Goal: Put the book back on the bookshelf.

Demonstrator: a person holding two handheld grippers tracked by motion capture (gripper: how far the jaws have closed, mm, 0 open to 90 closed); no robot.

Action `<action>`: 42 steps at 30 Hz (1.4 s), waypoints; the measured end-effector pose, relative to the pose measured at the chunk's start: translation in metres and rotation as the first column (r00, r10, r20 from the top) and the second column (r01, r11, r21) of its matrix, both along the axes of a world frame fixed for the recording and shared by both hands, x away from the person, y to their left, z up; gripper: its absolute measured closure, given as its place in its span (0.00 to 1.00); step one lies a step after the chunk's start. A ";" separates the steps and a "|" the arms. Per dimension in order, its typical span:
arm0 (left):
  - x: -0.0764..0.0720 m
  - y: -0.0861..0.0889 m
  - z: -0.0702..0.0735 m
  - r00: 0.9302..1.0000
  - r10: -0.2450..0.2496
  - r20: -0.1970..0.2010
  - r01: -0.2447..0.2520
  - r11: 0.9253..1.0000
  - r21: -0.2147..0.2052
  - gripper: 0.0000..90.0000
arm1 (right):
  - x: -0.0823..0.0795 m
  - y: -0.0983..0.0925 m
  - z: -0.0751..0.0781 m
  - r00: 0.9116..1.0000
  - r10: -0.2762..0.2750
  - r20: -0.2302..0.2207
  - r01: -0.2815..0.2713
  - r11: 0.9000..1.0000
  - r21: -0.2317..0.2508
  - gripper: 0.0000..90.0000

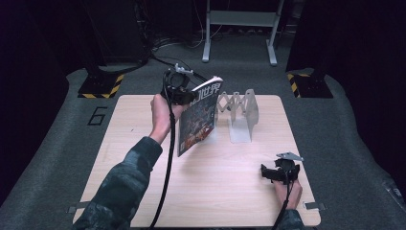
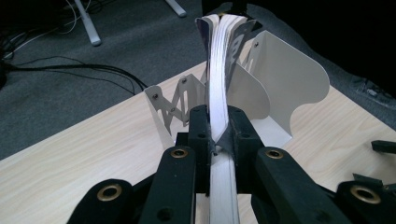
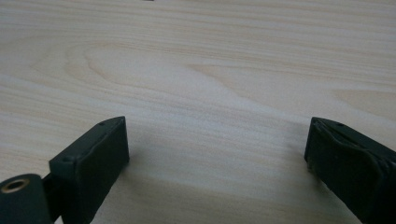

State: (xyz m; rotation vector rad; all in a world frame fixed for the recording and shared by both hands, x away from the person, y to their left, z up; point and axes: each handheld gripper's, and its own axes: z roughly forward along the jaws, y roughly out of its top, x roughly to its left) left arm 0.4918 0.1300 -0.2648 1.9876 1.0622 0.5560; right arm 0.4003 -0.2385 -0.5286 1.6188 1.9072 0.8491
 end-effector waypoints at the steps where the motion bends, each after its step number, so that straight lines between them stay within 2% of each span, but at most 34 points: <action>1: 0.000 -0.001 -0.001 1.000 0.005 0.001 -0.005 1.000 -0.006 0.92 | 0.000 0.000 0.000 1.000 0.000 0.000 0.000 1.000 0.000 0.06; 2: 0.001 -0.001 -0.002 1.000 0.004 0.002 -0.004 1.000 -0.001 0.92 | 0.000 0.000 0.000 1.000 0.000 0.000 0.000 1.000 0.000 0.06; 10: 0.007 -0.003 -0.010 0.998 0.053 0.022 -0.052 0.997 -0.052 0.92 | 0.000 0.000 0.000 1.000 0.000 0.002 0.000 1.000 -0.001 0.07; 17: 0.012 -0.007 -0.022 0.992 0.116 0.048 -0.110 0.987 -0.115 0.92 | 0.000 0.000 0.000 1.000 -0.001 0.003 0.001 1.000 -0.002 0.07; 22: 0.017 -0.009 -0.032 0.987 0.143 0.068 -0.132 0.981 -0.145 0.92 | 0.000 0.000 0.000 1.000 0.001 -0.001 -0.001 1.000 -0.005 0.07; 23: 0.017 -0.009 -0.033 0.986 0.148 0.074 -0.135 0.978 -0.161 0.92 | 0.000 0.000 0.000 1.000 -0.001 0.005 0.001 1.000 -0.003 0.07; 25: 0.017 -0.006 -0.035 0.987 0.143 0.073 -0.130 0.979 -0.160 0.92 | 0.000 0.000 0.000 1.000 0.000 0.001 0.000 1.000 -0.004 0.07; 30: 0.016 0.005 -0.042 0.988 0.144 0.054 -0.132 0.975 -0.181 0.91 | -0.001 0.001 0.000 1.000 -0.005 0.006 0.005 1.000 -0.003 0.08; 31: 0.015 0.006 -0.043 0.988 0.145 0.052 -0.134 0.975 -0.179 0.91 | 0.000 0.001 -0.001 1.000 -0.007 0.017 0.007 1.000 -0.001 0.08; 33: 0.014 0.011 -0.045 0.989 0.140 0.040 -0.131 0.975 -0.178 0.90 | -0.001 0.001 0.000 1.000 -0.003 0.010 0.003 1.000 0.002 0.08; 39: 0.010 0.021 -0.049 0.994 0.110 0.029 -0.105 0.984 -0.147 0.88 | -0.001 0.001 0.000 1.000 -0.003 0.007 0.003 1.000 -0.004 0.08; 42: 0.010 0.023 -0.047 0.996 0.085 0.030 -0.081 0.989 -0.125 0.82 | -0.001 0.001 0.000 1.000 -0.005 0.008 0.005 1.000 -0.002 0.08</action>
